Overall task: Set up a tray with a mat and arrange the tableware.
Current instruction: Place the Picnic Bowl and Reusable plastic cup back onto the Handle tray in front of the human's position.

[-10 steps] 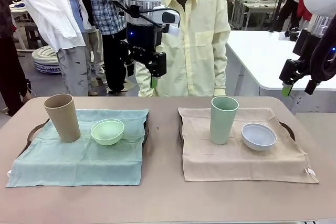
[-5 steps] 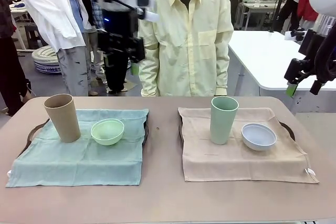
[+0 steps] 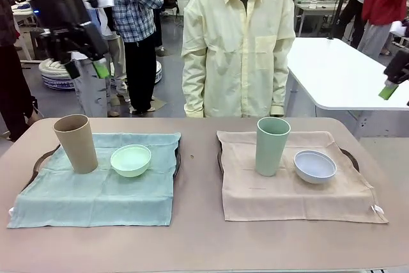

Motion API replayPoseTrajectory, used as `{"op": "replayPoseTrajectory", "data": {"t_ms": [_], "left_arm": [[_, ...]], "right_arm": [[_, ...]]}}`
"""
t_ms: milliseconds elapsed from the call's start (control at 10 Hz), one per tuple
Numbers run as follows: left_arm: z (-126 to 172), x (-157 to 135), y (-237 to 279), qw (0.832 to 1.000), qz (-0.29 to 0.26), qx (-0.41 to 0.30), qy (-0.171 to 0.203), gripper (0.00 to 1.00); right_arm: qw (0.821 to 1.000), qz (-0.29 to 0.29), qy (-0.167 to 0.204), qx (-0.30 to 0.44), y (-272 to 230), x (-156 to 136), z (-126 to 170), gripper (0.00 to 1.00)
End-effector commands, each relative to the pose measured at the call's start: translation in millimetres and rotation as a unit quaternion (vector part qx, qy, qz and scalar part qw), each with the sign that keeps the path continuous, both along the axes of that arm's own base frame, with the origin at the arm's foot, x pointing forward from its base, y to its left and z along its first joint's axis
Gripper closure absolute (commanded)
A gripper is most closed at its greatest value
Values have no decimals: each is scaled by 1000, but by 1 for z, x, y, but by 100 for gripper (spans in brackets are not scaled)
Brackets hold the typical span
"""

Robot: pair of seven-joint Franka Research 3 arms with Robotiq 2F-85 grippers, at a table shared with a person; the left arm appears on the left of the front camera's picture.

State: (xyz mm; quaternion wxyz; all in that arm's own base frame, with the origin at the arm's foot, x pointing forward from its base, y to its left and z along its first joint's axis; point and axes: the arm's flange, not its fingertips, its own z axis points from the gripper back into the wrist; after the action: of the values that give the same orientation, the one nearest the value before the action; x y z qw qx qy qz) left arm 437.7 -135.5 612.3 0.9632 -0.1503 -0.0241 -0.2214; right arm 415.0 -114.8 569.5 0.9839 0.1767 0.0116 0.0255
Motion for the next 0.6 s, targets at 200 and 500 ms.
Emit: {"op": "replayPoseTrajectory", "data": {"t_ms": [200,500], "left_arm": [[-35,-16,103,988,80,-133,-22,0],[-55,-33,176,963,134,-229,-47,0]], "right_arm": [[990,-56,24,124,-69,-3,-9,11],[983,-97,27,156,-110,-12,-26,11]]}}
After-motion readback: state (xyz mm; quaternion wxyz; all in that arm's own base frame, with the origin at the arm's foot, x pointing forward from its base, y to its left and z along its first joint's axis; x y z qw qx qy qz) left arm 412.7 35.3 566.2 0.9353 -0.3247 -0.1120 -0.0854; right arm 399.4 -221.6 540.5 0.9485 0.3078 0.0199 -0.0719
